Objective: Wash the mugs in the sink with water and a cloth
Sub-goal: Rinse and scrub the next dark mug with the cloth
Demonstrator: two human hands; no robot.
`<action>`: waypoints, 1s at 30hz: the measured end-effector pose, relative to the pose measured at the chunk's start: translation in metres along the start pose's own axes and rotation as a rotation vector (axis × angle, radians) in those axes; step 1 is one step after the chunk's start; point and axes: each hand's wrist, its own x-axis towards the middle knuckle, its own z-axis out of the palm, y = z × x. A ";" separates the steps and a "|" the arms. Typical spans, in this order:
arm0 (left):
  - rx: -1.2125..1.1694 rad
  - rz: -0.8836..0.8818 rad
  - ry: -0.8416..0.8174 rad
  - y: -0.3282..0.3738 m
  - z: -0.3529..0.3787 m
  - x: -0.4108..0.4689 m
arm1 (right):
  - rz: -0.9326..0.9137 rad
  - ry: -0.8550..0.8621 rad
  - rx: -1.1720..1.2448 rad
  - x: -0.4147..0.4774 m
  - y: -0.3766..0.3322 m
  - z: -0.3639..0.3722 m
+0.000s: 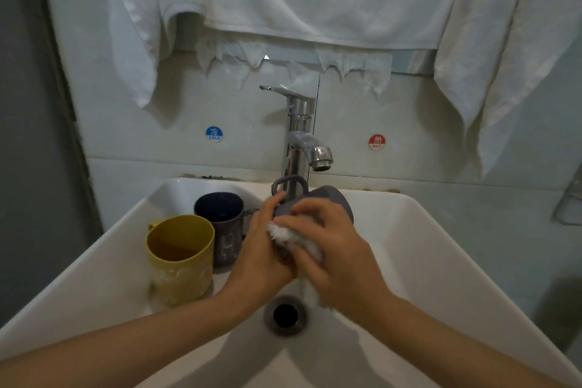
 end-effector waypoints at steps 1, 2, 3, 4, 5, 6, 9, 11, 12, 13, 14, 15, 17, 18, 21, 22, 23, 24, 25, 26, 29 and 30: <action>0.029 0.015 0.008 -0.001 0.000 -0.001 | 0.089 0.034 0.052 0.004 0.007 -0.001; 0.068 0.038 0.018 -0.001 0.000 -0.002 | 0.196 0.079 0.106 0.008 0.016 -0.005; 0.108 0.062 0.021 -0.001 0.000 -0.003 | 0.299 0.129 0.111 0.011 0.028 -0.011; 0.139 0.084 0.013 -0.002 0.002 -0.004 | 0.390 0.159 0.080 0.012 0.041 -0.018; 0.159 0.101 0.001 -0.002 0.003 -0.005 | 0.453 0.169 0.044 0.012 0.050 -0.023; 0.174 0.110 -0.007 -0.002 0.005 -0.006 | 0.493 0.165 0.018 0.010 0.056 -0.027; 0.191 0.125 0.008 -0.004 0.007 -0.006 | 0.450 0.176 0.022 0.007 0.056 -0.024; 0.198 0.137 0.024 -0.005 0.004 -0.005 | 0.356 0.190 -0.007 0.007 0.046 -0.019; 0.191 0.133 0.026 -0.005 0.003 -0.005 | 0.301 0.165 -0.037 0.006 0.041 -0.017; 0.180 0.120 0.024 -0.007 0.002 -0.005 | 0.247 0.127 -0.044 0.003 0.034 -0.015; 0.158 0.103 0.014 -0.009 0.002 -0.004 | 0.187 0.077 -0.027 0.000 0.025 -0.012; 0.127 0.080 -0.011 -0.011 0.004 -0.004 | 0.117 0.028 -0.020 -0.004 0.016 -0.007; 0.085 0.057 -0.062 -0.013 0.006 -0.004 | -0.020 -0.023 -0.043 -0.009 0.005 0.002; 0.079 0.058 -0.069 -0.013 0.005 -0.004 | -0.042 -0.015 -0.048 -0.008 0.007 0.003; 0.113 0.110 -0.018 -0.010 0.000 -0.002 | 0.239 0.119 0.080 0.003 0.029 -0.011; 0.135 0.130 -0.014 -0.008 -0.002 -0.001 | 0.363 0.151 0.121 0.006 0.037 -0.019; 0.154 0.149 -0.018 -0.007 -0.003 0.000 | 0.474 0.144 0.181 0.006 0.042 -0.025; 0.165 0.164 -0.023 -0.007 -0.003 0.000 | 0.555 0.111 0.274 0.006 0.045 -0.028; 0.169 0.166 -0.028 -0.007 -0.004 0.000 | 0.611 0.080 0.374 0.006 0.046 -0.028; 0.172 0.165 -0.038 -0.007 -0.005 0.001 | 0.654 0.069 0.457 0.006 0.044 -0.028; 0.162 0.123 -0.141 -0.008 -0.008 0.003 | 0.782 0.122 0.596 0.008 0.045 -0.024; 0.126 0.102 -0.188 -0.006 -0.007 0.002 | 0.828 0.142 0.623 0.008 0.046 -0.024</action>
